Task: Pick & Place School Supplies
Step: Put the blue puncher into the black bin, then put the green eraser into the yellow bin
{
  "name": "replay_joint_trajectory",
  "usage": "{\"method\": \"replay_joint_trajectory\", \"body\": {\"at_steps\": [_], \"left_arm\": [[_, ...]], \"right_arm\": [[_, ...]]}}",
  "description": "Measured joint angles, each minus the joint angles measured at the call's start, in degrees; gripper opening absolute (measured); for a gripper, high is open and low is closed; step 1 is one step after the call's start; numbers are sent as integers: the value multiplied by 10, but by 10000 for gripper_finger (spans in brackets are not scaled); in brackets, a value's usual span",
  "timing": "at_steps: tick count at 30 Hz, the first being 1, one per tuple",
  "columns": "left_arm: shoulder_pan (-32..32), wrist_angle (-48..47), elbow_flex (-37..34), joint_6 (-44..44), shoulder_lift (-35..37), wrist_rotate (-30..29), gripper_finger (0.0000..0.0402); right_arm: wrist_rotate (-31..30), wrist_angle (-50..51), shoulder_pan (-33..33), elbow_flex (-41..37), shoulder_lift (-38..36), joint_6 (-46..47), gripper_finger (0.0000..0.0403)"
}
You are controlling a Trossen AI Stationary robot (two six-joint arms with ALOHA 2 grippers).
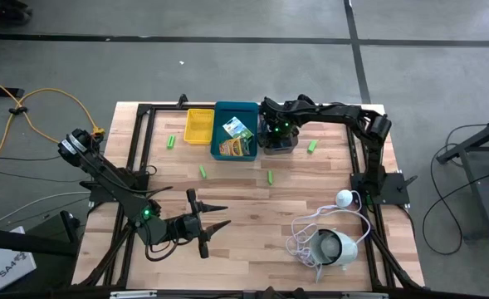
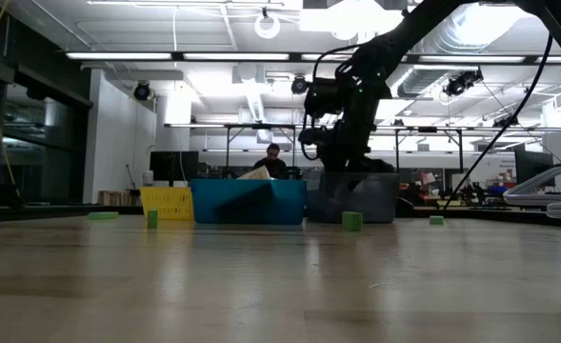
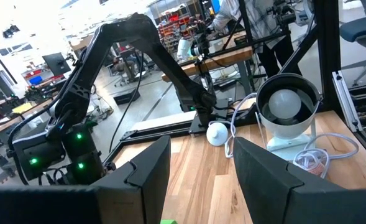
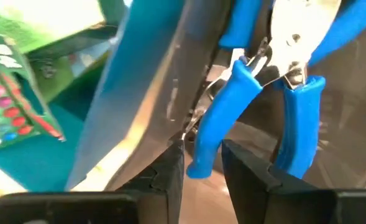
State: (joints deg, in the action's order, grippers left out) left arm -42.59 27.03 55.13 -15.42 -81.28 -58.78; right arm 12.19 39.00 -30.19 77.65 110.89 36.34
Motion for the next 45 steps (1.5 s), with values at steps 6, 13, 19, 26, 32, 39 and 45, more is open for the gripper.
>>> {"method": "replay_joint_trajectory", "body": {"at_steps": [6, 13, 19, 26, 32, 39, 45], "left_arm": [[-1, 0, 0, 0, 0, 0, 171], [-7, 0, 0, 0, 0, 0, 171], [-20, -26, 0, 20, 0, -37, 171], [-36, -94, 0, 88, 0, -76, 171], [-41, -124, 0, 126, 0, -70, 171], [-43, -178, 0, 175, 0, -63, 171], [-44, -199, 0, 198, 0, -63, 171]], "right_arm": [[-14, -8, -6, 0, -38, -1, 99], [-21, -11, -18, 0, -97, -7, 99], [24, -4, -5, 0, -150, -45, 99], [62, 52, 50, 0, -169, -80, 98], [-65, 220, 85, 0, -170, -76, 98], [-149, 269, 119, 0, -170, 27, 98], [-181, 237, 175, 0, -158, 137, 98]]}}
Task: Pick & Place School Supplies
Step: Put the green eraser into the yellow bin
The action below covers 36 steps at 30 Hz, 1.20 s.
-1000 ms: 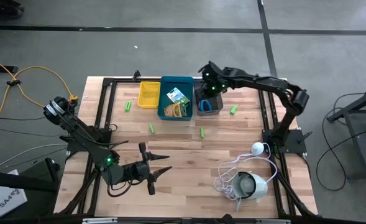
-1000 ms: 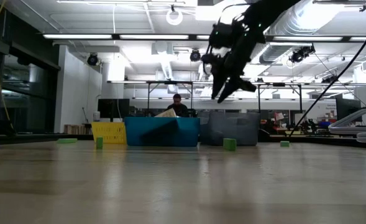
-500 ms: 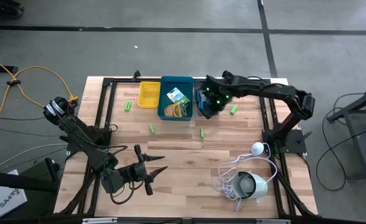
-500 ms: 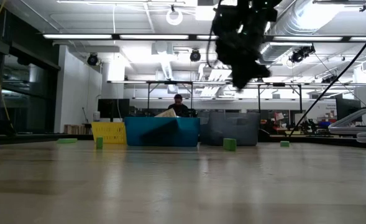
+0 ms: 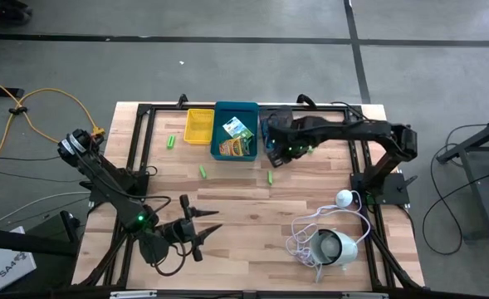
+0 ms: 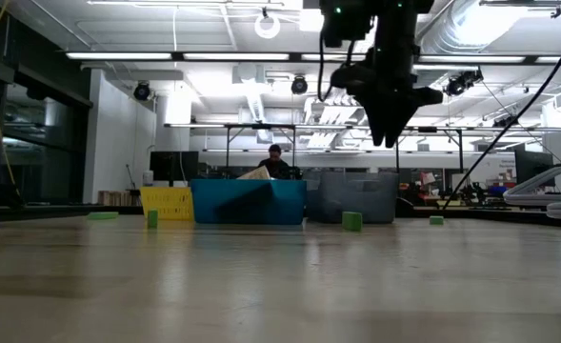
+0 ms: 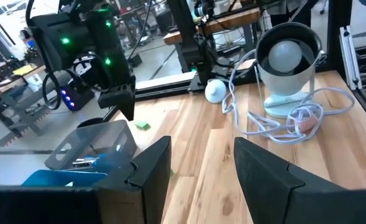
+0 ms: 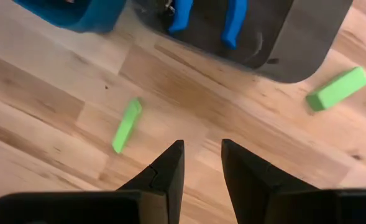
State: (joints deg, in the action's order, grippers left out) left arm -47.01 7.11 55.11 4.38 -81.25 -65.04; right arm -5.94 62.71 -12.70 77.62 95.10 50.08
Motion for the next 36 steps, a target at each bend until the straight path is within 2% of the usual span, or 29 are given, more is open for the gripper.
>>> {"method": "replay_joint_trajectory", "body": {"at_steps": [4, 9, 15, 20, 25, 30, 36], "left_arm": [[-5, 0, 0, 1, 0, 13, 171], [-13, 1, 0, 2, 0, 29, 171], [-13, 2, 0, 19, 0, 75, 171], [-15, 2, 0, 46, 0, 109, 171], [-29, -2, 0, 51, 0, 116, 171], [-41, -1, 0, 51, 0, 116, 171], [-50, 0, 0, 40, 0, 114, 171]], "right_arm": [[-27, -19, 36, 0, 12, 57, 98], [-46, -40, 64, 0, 38, 65, 103], [-46, -62, 83, 0, 71, 58, 142], [-42, -69, 89, 0, 85, 107, 178], [-41, -80, 100, 0, 85, 168, 196], [-40, -92, 123, 0, 85, 231, 196], [-55, -127, 147, 0, 97, 252, 196]]}}
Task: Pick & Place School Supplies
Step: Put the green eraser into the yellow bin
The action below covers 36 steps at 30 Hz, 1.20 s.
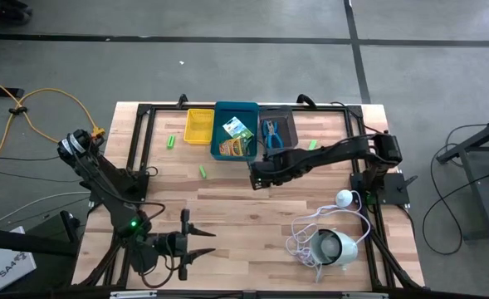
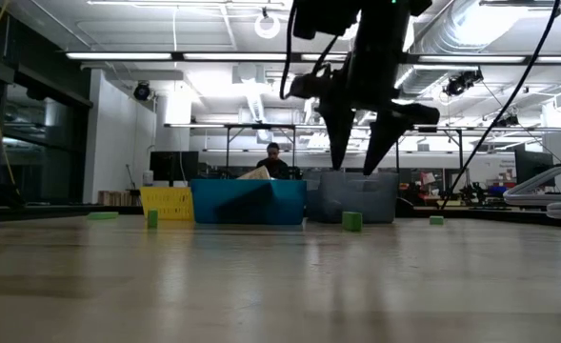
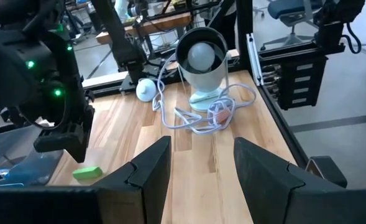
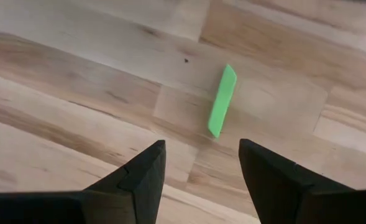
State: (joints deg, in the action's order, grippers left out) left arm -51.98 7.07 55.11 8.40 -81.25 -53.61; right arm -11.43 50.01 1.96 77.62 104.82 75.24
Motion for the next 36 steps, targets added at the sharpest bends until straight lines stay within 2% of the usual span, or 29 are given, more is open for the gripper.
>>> {"method": "replay_joint_trajectory", "body": {"at_steps": [21, 36], "left_arm": [[-3, -5, 0, 1, 0, -1, 171], [-8, -6, 0, 2, 0, -2, 171]], "right_arm": [[0, -38, -5, 1, 82, 0, 195], [-20, -35, -14, 0, 81, 2, 195]]}}
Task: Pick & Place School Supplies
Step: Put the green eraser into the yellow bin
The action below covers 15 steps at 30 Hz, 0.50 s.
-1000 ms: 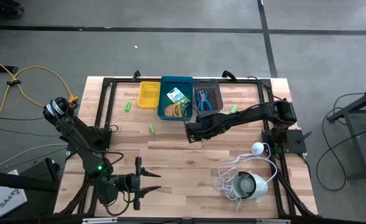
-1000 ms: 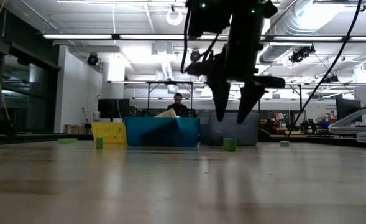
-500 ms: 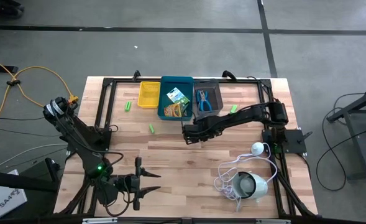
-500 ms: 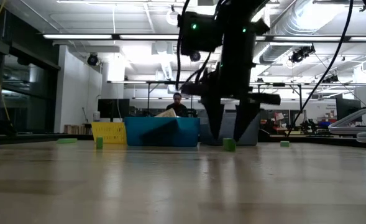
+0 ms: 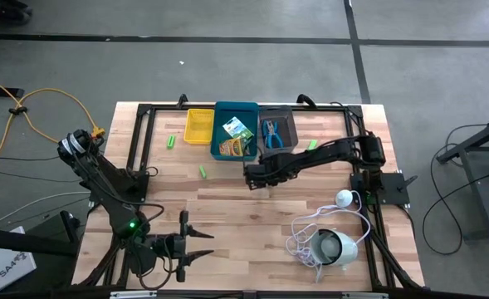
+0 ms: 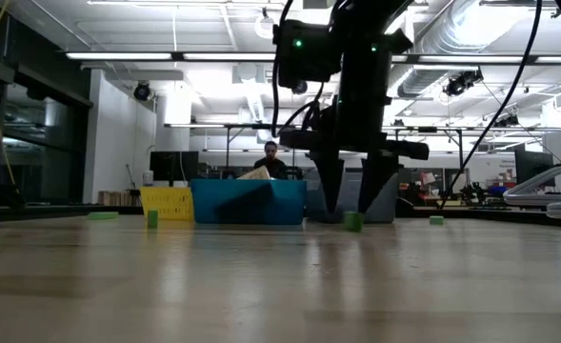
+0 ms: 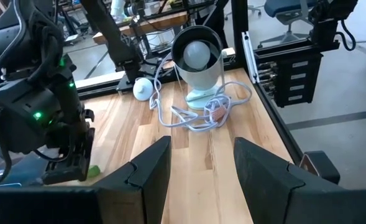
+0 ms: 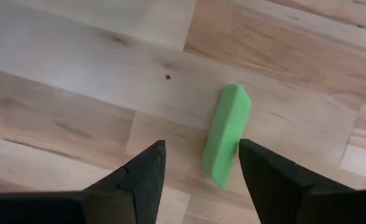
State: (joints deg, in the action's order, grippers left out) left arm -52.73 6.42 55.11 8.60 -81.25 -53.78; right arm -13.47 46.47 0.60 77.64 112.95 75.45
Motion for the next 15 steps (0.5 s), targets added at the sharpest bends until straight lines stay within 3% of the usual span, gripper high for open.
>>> {"method": "replay_joint_trajectory", "body": {"at_steps": [15], "left_arm": [[0, 0, 0, -2, 0, 0, 171]], "right_arm": [[1, 14, -7, 0, 0, 0, 195]]}}
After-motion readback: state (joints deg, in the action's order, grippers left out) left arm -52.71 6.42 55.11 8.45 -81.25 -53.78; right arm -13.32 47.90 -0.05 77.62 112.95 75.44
